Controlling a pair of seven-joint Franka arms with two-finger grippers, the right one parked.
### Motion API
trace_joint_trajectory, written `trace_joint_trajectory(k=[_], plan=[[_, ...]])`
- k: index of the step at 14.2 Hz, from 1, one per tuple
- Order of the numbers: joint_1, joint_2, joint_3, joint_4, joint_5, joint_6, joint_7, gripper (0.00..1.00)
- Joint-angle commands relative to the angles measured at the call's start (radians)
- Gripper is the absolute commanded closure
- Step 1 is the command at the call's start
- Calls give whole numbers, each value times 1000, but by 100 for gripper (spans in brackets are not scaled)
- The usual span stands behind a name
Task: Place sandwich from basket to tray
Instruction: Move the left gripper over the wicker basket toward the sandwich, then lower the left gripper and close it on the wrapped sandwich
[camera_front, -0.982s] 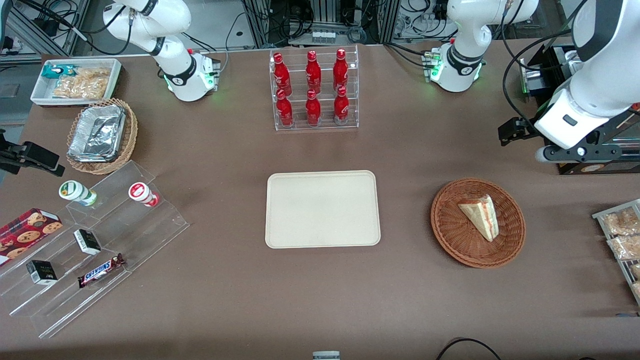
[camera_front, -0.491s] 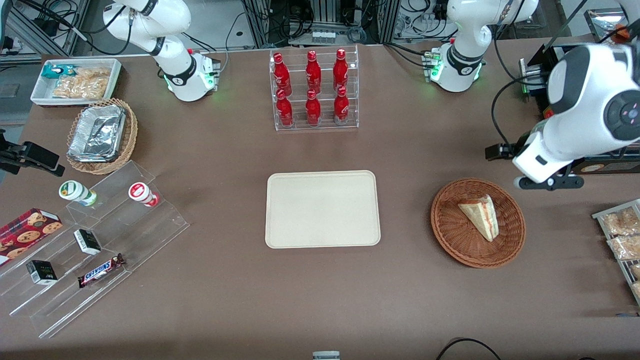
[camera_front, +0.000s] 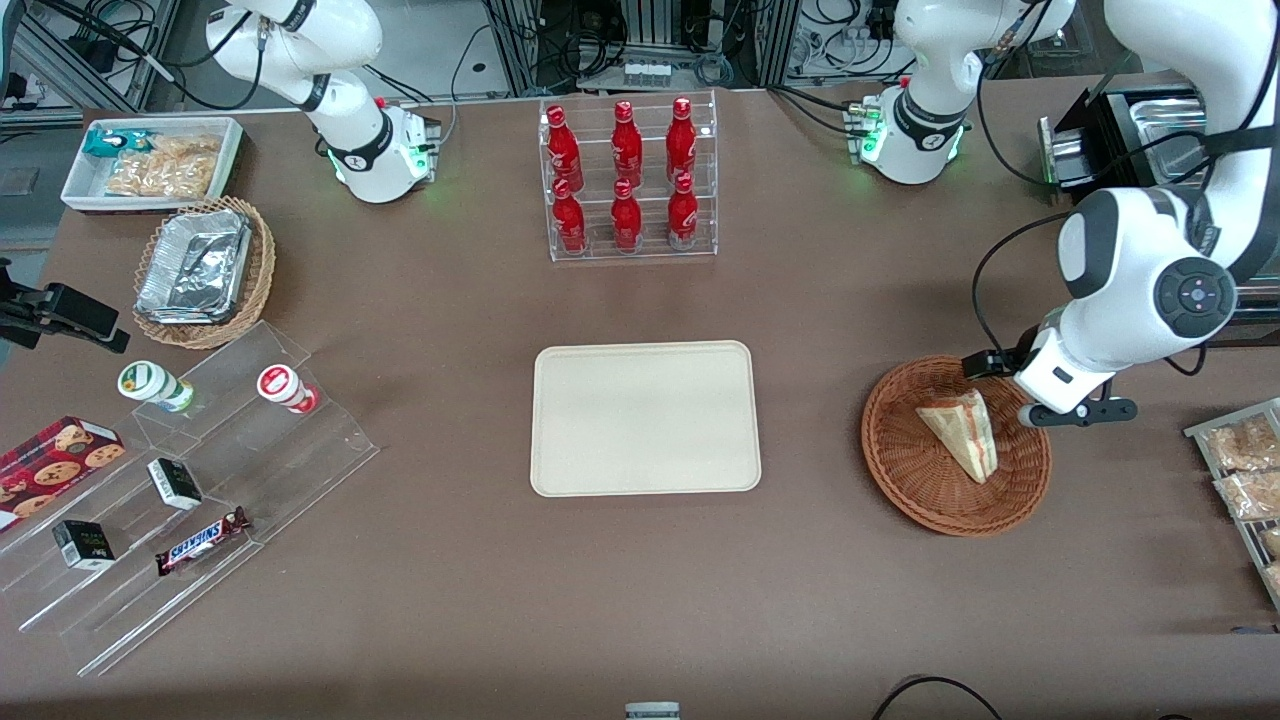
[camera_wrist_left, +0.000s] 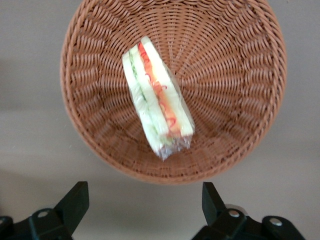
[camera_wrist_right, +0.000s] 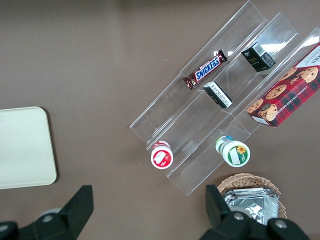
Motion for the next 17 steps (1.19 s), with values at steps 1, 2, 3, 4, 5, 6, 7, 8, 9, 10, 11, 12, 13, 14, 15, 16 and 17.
trace_joint_trajectory(k=[1, 2, 3, 4, 5, 6, 7, 8, 9, 10, 11, 12, 13, 14, 15, 16, 17], plan=[[6, -5, -3, -80, -1, 141, -20, 0], [6, -3, -3, -96, -1, 177, -72, 0], [4, 1, -5, -99, -1, 204, -142, 0], [1, 9, -5, -100, 2, 224, -199, 0], [1, 14, -5, -102, 2, 241, -248, 0], [1, 24, -5, -103, 2, 261, -312, 0], [1, 31, -5, -106, 2, 290, -378, 0], [1, 41, -5, -116, 2, 316, -462, 0], [-2, 50, -5, -116, 2, 338, -535, 0], [-5, 67, -7, -117, 3, 368, -601, 0], [-8, 83, -7, -117, 3, 396, -642, 0], [-6, 101, -8, -117, 3, 413, -676, 0], [-8, 122, -8, -117, 3, 425, -698, 0], [-8, 136, -8, -119, 3, 444, -706, 0], [-8, 146, -8, -119, 3, 450, -707, 0], [-8, 152, -8, -117, 5, 450, -706, 1], [-8, 152, -8, -119, 6, 449, -706, 37]])
